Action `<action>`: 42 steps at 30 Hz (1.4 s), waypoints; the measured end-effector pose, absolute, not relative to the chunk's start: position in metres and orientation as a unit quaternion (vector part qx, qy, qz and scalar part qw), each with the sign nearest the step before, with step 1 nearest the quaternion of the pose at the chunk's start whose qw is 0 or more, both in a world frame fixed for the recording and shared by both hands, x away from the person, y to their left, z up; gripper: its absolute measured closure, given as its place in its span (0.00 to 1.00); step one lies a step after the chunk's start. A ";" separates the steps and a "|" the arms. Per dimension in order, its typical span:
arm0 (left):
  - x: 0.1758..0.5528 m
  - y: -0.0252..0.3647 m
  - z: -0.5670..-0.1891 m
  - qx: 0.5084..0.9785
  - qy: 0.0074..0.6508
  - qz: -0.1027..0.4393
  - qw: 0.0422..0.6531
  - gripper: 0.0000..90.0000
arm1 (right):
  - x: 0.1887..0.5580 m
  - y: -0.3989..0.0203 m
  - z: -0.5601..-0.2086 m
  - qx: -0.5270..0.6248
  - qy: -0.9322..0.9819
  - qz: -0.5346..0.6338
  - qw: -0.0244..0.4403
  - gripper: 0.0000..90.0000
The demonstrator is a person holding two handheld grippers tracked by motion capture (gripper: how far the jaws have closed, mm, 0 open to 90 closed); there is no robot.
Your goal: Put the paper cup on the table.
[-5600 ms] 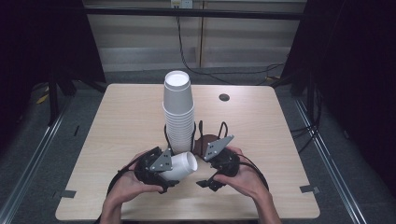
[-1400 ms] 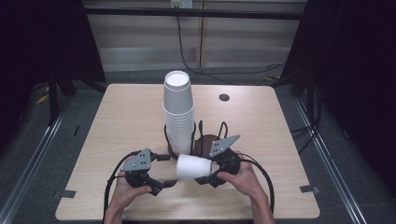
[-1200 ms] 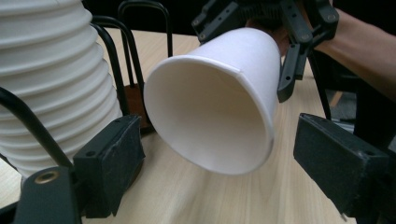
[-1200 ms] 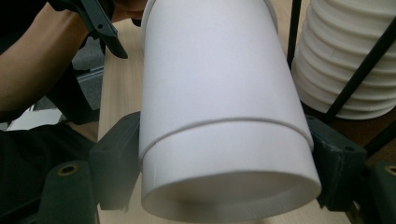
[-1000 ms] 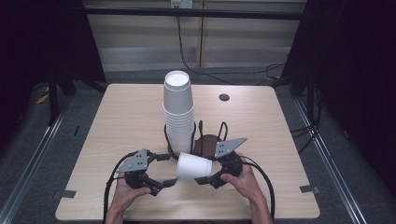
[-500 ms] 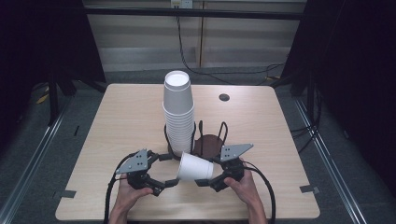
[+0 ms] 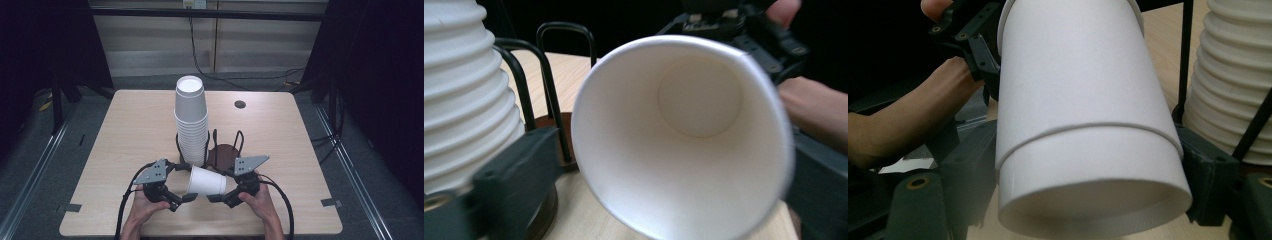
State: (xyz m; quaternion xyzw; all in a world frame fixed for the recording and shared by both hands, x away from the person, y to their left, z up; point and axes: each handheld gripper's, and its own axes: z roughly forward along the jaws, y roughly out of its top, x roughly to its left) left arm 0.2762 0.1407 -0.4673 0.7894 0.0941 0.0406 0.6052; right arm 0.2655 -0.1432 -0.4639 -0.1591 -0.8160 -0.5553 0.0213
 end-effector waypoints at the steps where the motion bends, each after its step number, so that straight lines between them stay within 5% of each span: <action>1: 0.276 0.140 -0.468 0.788 0.094 0.039 0.608 0.00 | 0.265 -0.143 -0.464 -0.158 -0.817 -0.554 0.022 0.25; 42: 0.280 0.138 -0.464 0.780 0.065 -0.006 0.622 0.13 | 0.265 -0.139 -0.468 -0.143 -0.807 -0.572 0.023 0.22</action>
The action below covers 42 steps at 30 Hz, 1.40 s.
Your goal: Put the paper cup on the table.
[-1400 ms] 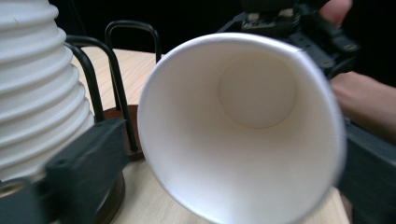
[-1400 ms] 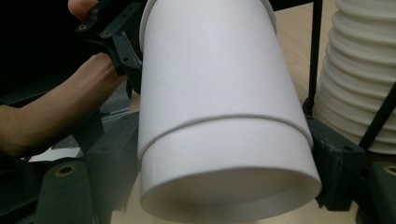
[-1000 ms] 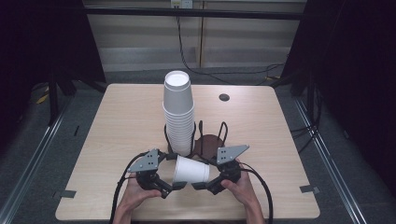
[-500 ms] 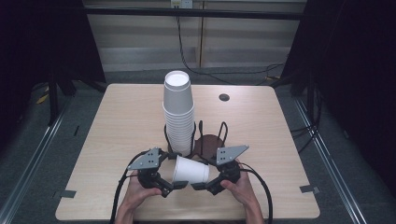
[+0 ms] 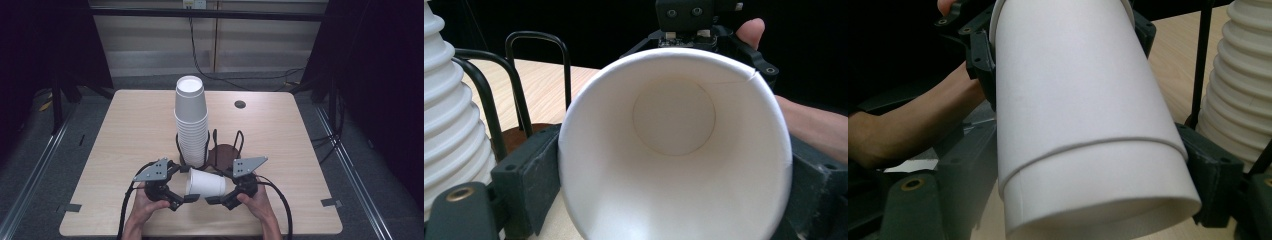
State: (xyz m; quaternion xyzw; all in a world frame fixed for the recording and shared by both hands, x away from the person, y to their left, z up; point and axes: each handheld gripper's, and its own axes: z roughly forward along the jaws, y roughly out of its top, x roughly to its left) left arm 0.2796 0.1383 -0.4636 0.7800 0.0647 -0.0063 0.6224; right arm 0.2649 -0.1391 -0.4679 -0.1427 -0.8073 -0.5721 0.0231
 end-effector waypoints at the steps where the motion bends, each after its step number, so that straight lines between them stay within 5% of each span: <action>1: 0.280 0.138 -0.464 0.781 0.066 -0.006 0.621 0.13 | 0.265 -0.139 -0.468 -0.144 -0.807 -0.572 0.023 0.22; 7: 0.279 0.138 -0.464 0.781 0.070 -0.005 0.620 0.13 | 0.263 -0.144 -0.470 -0.154 -0.795 -0.586 0.010 0.14; 30: 0.282 0.174 -0.457 0.788 0.125 0.039 0.602 0.13 | 0.246 -0.163 -0.490 -0.252 -0.746 -0.594 -0.163 0.14; 42: 0.287 0.199 -0.454 0.797 0.154 0.053 0.582 0.13 | 0.239 -0.169 -0.505 -0.279 -0.708 -0.614 -0.211 0.14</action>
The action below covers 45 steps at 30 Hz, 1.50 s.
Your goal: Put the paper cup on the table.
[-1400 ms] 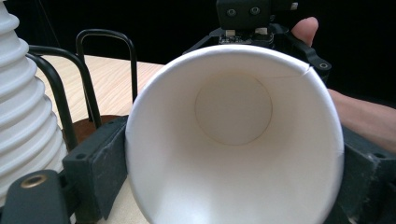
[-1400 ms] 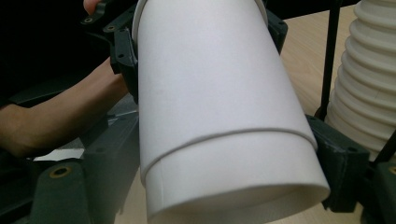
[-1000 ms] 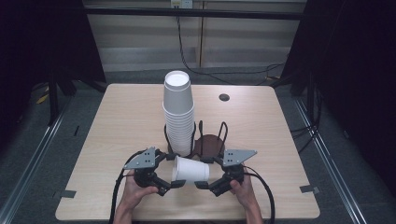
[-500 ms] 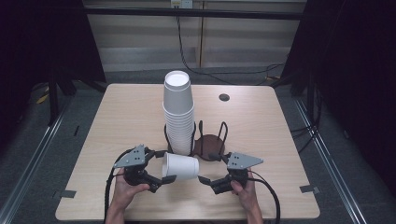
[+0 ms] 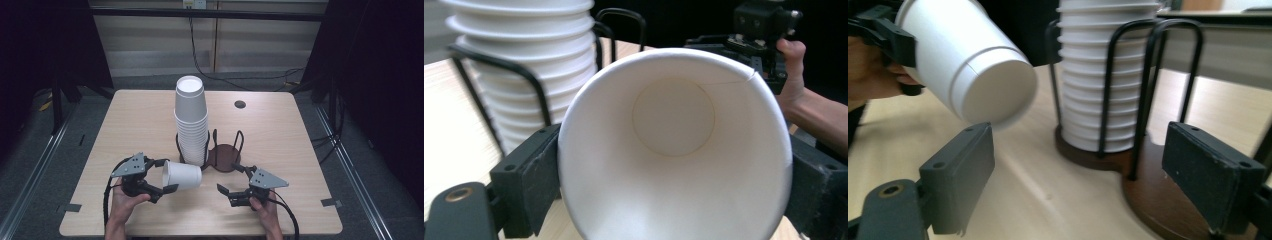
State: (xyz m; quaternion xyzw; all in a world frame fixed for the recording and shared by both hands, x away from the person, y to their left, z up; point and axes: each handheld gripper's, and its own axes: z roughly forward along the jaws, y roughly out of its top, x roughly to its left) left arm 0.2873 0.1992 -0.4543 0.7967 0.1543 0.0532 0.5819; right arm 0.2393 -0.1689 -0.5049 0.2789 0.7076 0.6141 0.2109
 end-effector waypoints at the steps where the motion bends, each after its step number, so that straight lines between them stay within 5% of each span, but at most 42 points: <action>1: 0.287 0.201 -0.454 0.796 0.158 0.055 0.582 0.13 | 0.239 -0.169 -0.507 0.285 0.706 0.610 0.218 0.15; 15: 0.292 0.229 -0.440 0.803 0.211 0.090 0.550 0.12 | 0.227 -0.176 -0.512 0.302 0.641 0.646 0.284 0.14; 45: 0.334 0.251 -0.392 0.843 0.281 0.133 0.438 0.12 | 0.227 -0.176 -0.512 0.301 0.642 0.646 0.283 0.15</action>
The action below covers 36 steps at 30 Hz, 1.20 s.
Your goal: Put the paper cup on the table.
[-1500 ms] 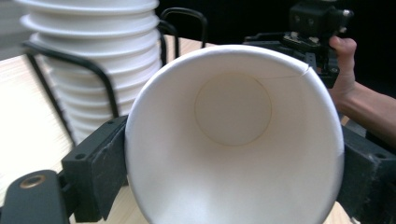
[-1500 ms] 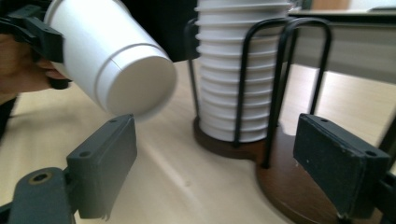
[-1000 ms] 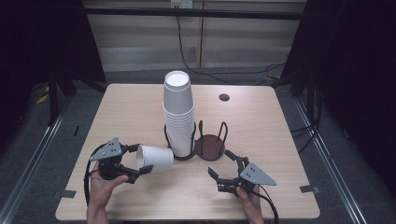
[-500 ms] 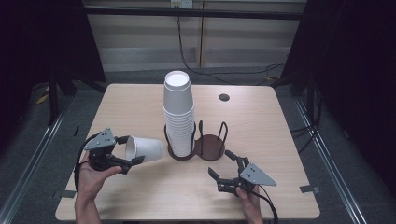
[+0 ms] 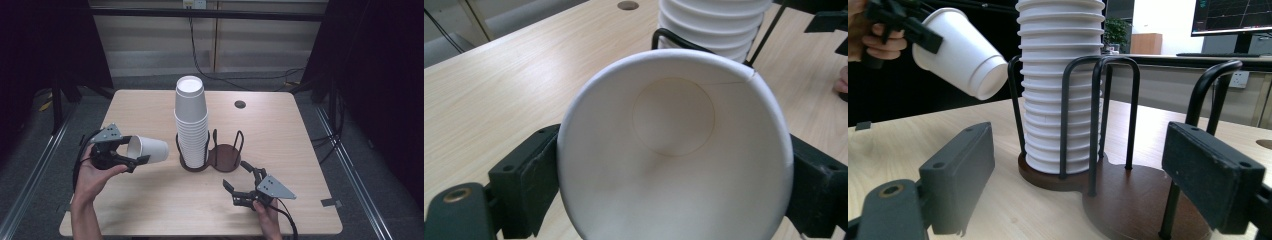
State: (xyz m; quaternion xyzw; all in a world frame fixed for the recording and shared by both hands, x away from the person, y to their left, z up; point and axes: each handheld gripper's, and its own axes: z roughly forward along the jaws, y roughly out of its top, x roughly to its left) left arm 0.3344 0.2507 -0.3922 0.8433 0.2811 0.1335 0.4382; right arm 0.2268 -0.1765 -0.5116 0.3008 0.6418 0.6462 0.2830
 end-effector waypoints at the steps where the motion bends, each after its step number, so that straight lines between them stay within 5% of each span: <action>1: 0.338 0.251 -0.392 0.847 0.285 0.134 0.429 0.12 | 0.227 -0.177 -0.512 0.301 0.642 0.646 0.282 0.15; 36: 0.396 0.224 -0.389 0.930 0.305 0.091 0.182 0.11 | 0.227 -0.177 -0.512 0.301 0.642 0.647 0.282 0.15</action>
